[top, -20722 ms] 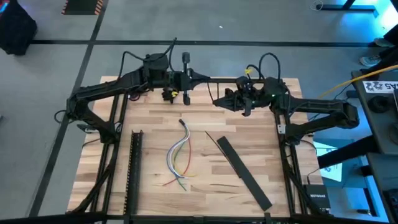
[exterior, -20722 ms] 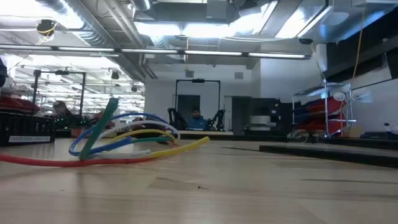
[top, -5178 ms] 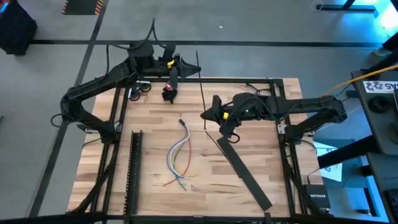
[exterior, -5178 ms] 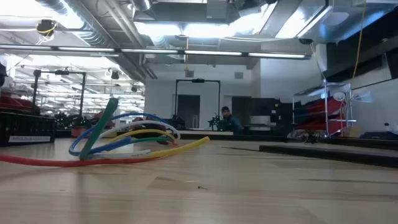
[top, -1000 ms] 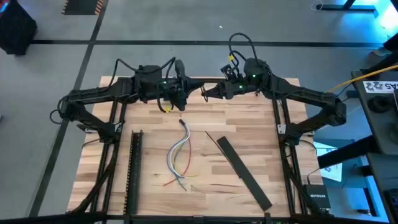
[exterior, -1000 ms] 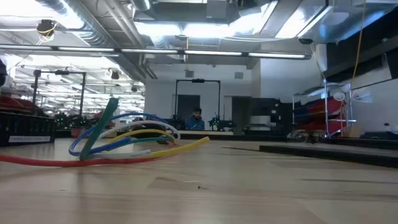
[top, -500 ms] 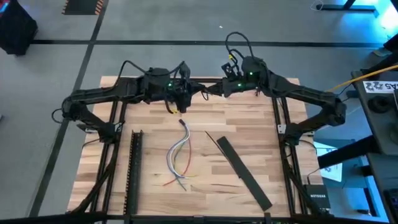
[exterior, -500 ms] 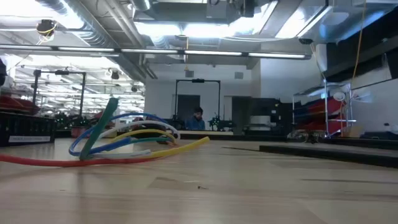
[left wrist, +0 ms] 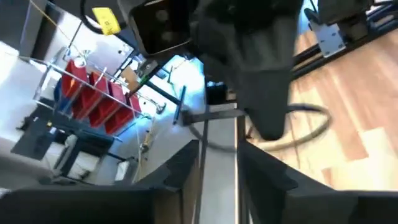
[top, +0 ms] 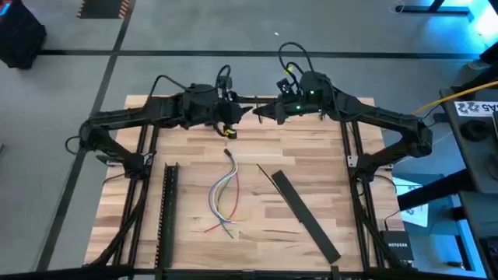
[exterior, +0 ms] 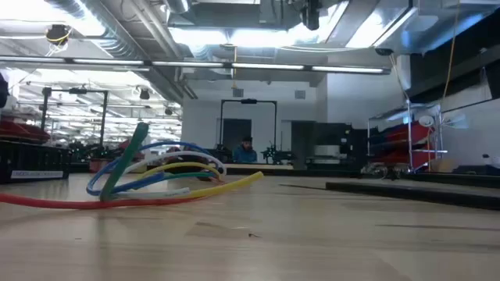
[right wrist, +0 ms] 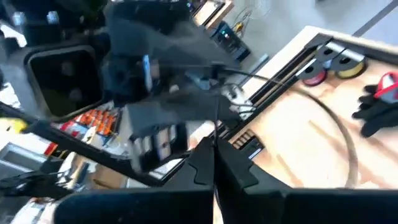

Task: Ziptie cables
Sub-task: Insert the left black zip tie tail into the locking head, then wrap the black zip tie loop on the cables

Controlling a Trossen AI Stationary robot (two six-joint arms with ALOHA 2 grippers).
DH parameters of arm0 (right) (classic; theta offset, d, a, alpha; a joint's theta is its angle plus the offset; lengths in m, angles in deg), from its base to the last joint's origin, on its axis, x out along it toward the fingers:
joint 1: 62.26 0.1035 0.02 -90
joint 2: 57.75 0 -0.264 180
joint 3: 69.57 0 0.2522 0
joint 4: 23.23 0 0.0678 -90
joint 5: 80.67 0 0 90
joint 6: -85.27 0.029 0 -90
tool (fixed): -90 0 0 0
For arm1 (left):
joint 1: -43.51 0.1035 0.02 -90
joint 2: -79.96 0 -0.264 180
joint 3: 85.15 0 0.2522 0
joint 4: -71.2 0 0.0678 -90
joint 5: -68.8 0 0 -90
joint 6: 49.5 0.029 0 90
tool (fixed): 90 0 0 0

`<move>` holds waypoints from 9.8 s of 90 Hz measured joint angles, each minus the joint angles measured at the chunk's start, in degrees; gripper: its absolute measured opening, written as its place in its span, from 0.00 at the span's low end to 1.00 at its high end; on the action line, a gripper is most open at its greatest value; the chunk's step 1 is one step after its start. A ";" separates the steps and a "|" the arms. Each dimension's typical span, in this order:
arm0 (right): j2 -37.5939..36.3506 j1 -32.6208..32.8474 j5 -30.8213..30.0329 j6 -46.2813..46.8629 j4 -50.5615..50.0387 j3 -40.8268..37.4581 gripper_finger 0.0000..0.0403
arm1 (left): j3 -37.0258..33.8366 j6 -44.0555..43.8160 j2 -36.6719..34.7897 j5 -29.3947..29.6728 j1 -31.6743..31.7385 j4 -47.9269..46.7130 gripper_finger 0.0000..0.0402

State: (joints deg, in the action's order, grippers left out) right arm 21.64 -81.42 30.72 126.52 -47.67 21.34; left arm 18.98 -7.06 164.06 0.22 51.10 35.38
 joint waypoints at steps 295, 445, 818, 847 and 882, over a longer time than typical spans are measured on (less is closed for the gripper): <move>2.23 3.75 -8.38 -33.81 -9.07 -16.07 0.48 | -7.87 -33.24 -5.88 -19.18 2.92 -24.59 0.00; 39.90 16.43 -35.20 -36.83 -16.14 7.72 0.04 | -24.37 -40.73 -20.87 -15.20 4.90 -15.98 0.00; 31.80 11.61 -23.30 -41.87 37.66 -13.68 0.01 | -40.05 -43.01 -12.17 -19.80 4.58 7.42 0.10; 31.80 10.43 -23.66 -40.94 34.51 -12.57 0.00 | -41.17 -41.64 -13.44 -13.11 5.81 -9.39 0.32; 31.80 10.49 -23.28 -37.37 33.86 -12.57 0.00 | -55.69 -34.52 -6.86 -19.06 14.54 16.71 0.36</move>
State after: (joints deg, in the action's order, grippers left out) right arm 53.44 -70.93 7.44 89.15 -13.81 8.77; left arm -36.70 -41.57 157.20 -18.84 65.65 52.09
